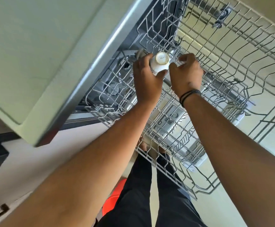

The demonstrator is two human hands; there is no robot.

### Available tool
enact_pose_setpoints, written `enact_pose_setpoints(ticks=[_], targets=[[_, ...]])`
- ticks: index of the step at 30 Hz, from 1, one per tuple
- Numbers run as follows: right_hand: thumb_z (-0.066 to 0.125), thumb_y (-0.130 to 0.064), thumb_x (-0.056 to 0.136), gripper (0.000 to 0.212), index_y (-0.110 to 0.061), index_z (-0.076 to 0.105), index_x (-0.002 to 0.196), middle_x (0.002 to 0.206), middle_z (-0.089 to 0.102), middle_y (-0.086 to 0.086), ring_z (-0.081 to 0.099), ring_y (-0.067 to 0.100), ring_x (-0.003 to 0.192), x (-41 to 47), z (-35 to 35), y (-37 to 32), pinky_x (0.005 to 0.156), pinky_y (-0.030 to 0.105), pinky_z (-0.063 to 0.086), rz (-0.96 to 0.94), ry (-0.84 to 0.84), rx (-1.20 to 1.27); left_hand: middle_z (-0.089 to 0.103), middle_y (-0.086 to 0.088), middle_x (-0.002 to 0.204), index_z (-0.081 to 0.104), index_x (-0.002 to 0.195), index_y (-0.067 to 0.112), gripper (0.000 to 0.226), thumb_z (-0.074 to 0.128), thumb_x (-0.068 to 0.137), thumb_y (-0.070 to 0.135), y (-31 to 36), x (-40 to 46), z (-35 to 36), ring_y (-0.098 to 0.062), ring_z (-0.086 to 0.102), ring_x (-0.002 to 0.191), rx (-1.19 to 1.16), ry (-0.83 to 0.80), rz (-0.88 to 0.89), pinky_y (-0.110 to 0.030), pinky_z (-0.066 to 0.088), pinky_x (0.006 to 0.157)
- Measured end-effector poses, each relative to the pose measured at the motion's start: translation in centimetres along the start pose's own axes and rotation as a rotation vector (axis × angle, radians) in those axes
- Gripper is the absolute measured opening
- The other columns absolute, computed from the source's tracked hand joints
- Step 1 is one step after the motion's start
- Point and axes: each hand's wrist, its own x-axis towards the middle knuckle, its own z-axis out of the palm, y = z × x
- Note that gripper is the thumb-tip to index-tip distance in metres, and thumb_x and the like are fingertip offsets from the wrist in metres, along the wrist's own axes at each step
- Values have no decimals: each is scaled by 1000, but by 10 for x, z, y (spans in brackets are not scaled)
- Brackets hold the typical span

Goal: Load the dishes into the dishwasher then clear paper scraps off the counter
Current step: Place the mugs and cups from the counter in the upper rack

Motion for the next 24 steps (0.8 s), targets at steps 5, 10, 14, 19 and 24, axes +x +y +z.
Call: enact_pose_setpoints(ticks=[5,10,14,19,24], targets=[[58,-22,87,27,-16,63,113,81,59,-10,49,-5,66,-28,-42,-33,59,16,42,-65,-20,11,65,-9,122,65,125,10,58,88,74,23,31,-21,-45,-9,51,109,-37,-37,-40,3,28,89],[60,-25,90,22,-18,62,110,90,64,-6,59,7,75,-70,-78,-78,74,33,56,-156,-75,61,69,7,115,66,123,20,51,86,77,32,68,-45,-105,-7,64,106,-172,-43,-121,-38,55,95],[61,-21,95,18,-14,62,111,85,59,-13,58,1,76,-114,-94,-112,78,34,59,-254,-146,64,67,16,102,65,121,9,45,84,83,23,104,-59,-169,9,62,96,-264,41,-84,-32,56,93],[66,-30,88,24,-20,65,110,96,69,-4,65,16,91,-163,-88,-163,86,43,58,-347,-257,63,71,-5,109,65,121,10,46,84,83,26,111,-67,-239,-18,69,98,-273,211,-121,-41,59,87],[67,-34,90,27,-21,65,114,89,65,-8,63,14,87,-206,-63,-224,80,29,51,-498,-391,12,69,3,110,64,123,19,47,84,82,29,88,-73,-309,-11,67,101,-329,324,-230,-34,58,89]])
